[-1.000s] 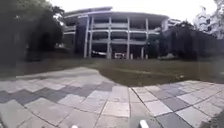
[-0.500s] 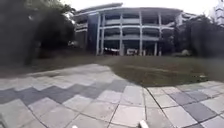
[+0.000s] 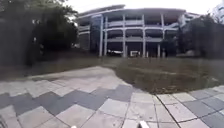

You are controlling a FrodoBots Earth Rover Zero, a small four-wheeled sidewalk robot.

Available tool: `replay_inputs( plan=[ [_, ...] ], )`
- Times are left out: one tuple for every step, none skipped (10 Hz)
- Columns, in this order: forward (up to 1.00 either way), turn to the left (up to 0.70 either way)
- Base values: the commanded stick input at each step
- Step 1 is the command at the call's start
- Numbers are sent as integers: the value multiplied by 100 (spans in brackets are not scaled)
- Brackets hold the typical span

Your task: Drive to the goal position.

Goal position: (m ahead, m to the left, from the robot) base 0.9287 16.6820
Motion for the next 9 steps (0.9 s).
replay_inputs(
  plan=[
    [50, 50],
    [50, 50],
    [50, 50],
    [50, 50],
    [50, 50],
    [50, 50],
    [50, 50],
    [50, 50],
    [50, 50]
  ],
)
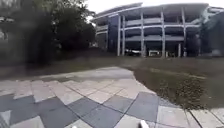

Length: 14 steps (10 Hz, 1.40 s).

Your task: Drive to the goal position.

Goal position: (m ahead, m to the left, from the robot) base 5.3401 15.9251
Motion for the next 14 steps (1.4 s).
replay_inputs(
  plan=[
    [50, 50],
    [50, 50],
    [50, 50],
    [50, 50],
    [50, 50],
    [50, 50],
    [50, 50],
    [50, 50],
    [50, 50],
    [50, 50],
    [50, 50],
    [50, 50],
    [50, 50],
    [50, 50]
  ],
)
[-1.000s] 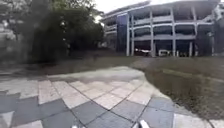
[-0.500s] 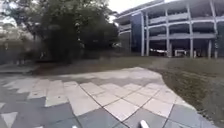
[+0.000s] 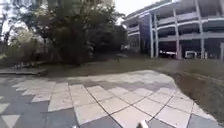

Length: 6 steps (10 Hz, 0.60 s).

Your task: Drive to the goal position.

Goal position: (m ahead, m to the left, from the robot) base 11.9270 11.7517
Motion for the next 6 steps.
replay_inputs(
  plan=[
    [50, 50],
    [50, 50],
    [50, 50],
    [50, 50],
    [50, 50],
    [50, 50]
  ],
)
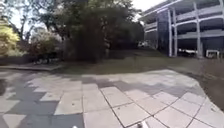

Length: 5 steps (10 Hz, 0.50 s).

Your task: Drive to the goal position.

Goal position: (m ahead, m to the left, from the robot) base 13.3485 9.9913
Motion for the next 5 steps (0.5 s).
replay_inputs(
  plan=[
    [50, 50],
    [50, 35],
    [50, 0],
    [50, 0],
    [50, 0]
  ],
)
